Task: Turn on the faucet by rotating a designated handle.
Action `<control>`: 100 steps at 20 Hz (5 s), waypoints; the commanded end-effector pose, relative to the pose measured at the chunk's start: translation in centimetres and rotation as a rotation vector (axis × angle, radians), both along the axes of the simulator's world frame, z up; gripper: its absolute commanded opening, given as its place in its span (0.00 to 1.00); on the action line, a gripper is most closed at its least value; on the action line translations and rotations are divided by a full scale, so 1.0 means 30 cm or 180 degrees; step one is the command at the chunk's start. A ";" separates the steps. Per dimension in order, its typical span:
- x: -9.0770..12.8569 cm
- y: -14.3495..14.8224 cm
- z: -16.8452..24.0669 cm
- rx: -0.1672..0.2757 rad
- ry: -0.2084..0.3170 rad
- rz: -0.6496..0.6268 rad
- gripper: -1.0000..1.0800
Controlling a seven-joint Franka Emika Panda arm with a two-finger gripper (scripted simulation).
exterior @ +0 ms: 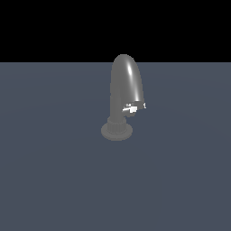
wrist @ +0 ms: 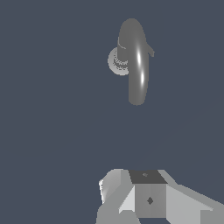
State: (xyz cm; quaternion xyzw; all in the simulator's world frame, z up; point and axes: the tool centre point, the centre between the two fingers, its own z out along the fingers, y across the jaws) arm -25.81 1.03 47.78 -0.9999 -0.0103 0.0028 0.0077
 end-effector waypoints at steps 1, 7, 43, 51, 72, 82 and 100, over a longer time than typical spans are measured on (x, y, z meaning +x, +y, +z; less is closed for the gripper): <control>0.000 0.000 0.000 0.0000 0.0000 0.0000 0.00; 0.014 0.004 0.001 0.0013 0.0043 -0.0035 0.00; 0.526 0.025 -0.084 0.0481 0.1666 -0.1326 0.00; 0.651 -0.001 -0.152 0.0610 0.2114 -0.1681 0.00; 0.911 -0.123 -0.421 0.0977 0.3351 -0.2655 0.00; 0.981 -0.195 -0.586 0.1164 0.3958 -0.3137 0.00; 1.009 -0.292 -0.852 0.1446 0.4851 -0.3869 0.00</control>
